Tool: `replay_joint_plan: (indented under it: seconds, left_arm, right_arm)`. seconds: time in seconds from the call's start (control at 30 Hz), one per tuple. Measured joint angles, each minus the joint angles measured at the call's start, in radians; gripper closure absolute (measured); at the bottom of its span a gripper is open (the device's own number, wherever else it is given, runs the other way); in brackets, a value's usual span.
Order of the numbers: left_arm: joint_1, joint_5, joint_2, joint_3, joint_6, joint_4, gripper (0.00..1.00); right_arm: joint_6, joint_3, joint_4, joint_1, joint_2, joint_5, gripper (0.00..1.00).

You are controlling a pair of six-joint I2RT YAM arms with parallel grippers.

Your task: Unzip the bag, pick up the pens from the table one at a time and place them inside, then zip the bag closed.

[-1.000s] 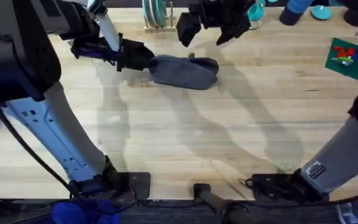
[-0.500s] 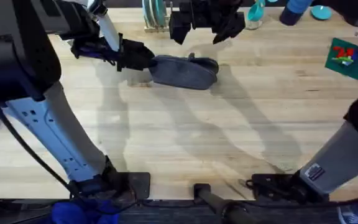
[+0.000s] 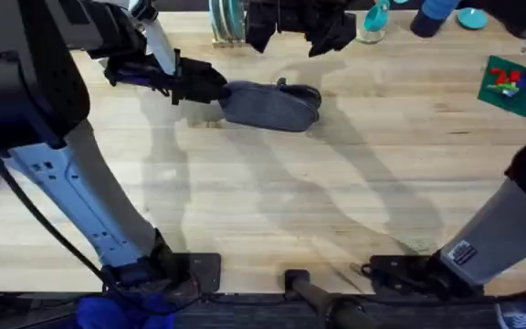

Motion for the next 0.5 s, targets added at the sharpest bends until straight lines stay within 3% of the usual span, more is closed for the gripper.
replay_joint_plan:
  seconds: [0.5]
  left_arm:
    - [0.000,0.000,0.000,0.000,0.000,0.000,0.959]
  right_arm:
    - [0.022,0.006,0.007,0.011,0.076,-0.010,0.005]
